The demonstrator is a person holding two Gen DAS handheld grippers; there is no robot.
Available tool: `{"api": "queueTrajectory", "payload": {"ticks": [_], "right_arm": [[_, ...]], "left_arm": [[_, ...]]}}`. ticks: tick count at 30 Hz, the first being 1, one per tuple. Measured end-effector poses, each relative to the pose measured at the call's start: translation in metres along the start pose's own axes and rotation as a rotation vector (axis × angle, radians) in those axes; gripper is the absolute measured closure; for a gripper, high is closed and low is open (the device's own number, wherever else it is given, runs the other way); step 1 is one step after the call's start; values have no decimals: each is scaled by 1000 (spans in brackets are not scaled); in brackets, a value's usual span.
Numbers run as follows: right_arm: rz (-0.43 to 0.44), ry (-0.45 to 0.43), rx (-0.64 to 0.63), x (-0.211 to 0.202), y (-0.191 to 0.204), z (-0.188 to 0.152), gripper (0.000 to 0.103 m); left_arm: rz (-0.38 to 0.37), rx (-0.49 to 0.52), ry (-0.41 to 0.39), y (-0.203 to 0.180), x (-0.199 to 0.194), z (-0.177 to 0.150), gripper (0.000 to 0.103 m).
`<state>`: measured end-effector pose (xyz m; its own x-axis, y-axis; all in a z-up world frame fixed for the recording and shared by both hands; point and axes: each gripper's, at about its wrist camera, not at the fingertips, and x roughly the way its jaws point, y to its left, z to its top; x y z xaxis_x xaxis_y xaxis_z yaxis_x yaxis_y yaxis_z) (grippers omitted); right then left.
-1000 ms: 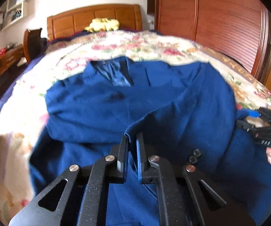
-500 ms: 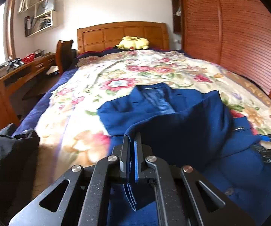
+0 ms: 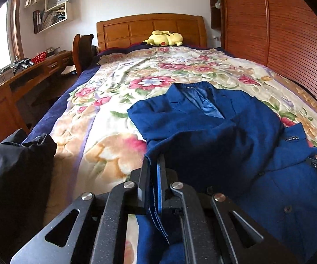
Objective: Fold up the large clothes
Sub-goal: 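Fold the side panel inward over the sleeves and open the left gripper, then move both grippers to the jacket hem and grasp it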
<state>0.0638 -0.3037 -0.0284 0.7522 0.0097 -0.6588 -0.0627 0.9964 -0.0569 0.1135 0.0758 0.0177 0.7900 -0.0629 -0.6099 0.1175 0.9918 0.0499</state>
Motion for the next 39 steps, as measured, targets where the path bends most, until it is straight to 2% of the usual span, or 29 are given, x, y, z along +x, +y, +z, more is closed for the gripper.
{"api": "queueTrajectory", "payload": {"ticks": [4,6,11,13,14,16,17,21,30,34,39], "right_arm": [[0,3,-1,1,-1,0,39],[1,4,-2,1,-2,-1,39],[-1,7,-3,2,-2,-1,39],[-1,8,-4,2,-2,-1,39],[-1,8,-5,2,-2,-1,39],[-2,8,-5,2,-2,-1,39],[-3,9,-6,3,-3,-1,39],[-11,12,-11,4,-2,-1,39],[4,25,-14,0,-4,2,39],[25,-3,12,-21,-10,-1,39],[47,-5,27,-54,-18,-22,39]], "left_arm": [[-42,-7,1,0,-8,-4,95],[-37,5,-6,-3,-13,-5,88],[-62,5,-45,-2,-34,-6,60],[-79,3,-57,-1,-42,-8,55],[-87,2,-59,-1,-45,-9,44],[-93,6,-86,-2,-53,-12,30],[-91,9,-102,-3,-57,-14,27],[-95,-6,-108,1,-67,-22,22],[-62,-10,-3,13,-69,-63,21],[-55,-12,35,18,-74,-85,21],[-51,-40,74,29,-81,-111,21]]}}
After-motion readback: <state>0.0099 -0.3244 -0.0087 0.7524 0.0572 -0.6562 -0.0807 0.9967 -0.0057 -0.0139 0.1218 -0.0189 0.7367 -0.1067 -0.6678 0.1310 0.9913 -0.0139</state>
